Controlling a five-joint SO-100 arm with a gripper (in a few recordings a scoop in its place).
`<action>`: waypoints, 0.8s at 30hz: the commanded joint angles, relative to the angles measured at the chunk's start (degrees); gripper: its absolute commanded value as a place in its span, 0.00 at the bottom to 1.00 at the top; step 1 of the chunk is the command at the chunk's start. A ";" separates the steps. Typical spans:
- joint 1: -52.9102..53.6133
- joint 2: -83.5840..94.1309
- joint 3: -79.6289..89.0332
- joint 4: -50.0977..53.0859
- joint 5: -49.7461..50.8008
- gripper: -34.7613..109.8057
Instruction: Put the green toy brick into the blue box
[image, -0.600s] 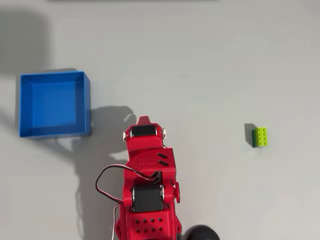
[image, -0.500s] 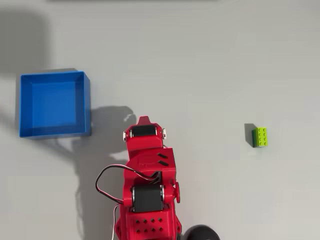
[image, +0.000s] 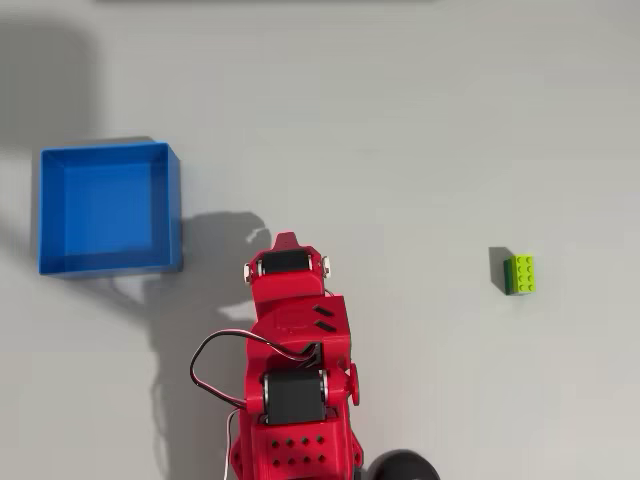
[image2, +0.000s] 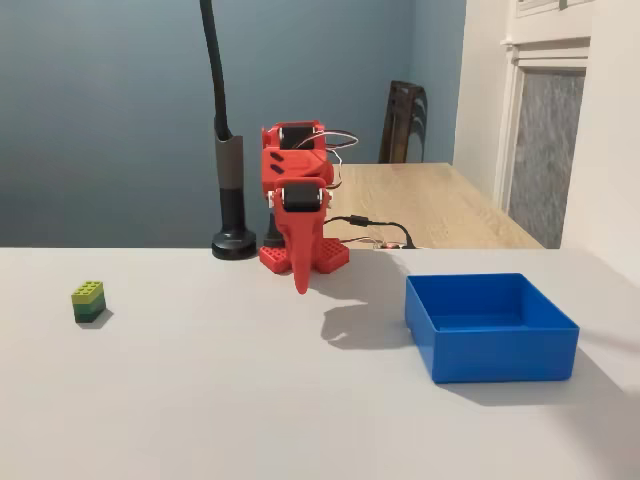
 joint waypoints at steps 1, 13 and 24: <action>-0.62 0.79 -0.62 -0.53 -0.70 0.24; -1.05 0.53 -3.87 -1.85 -2.46 0.24; -0.35 -2.90 -10.46 -1.32 -1.58 0.24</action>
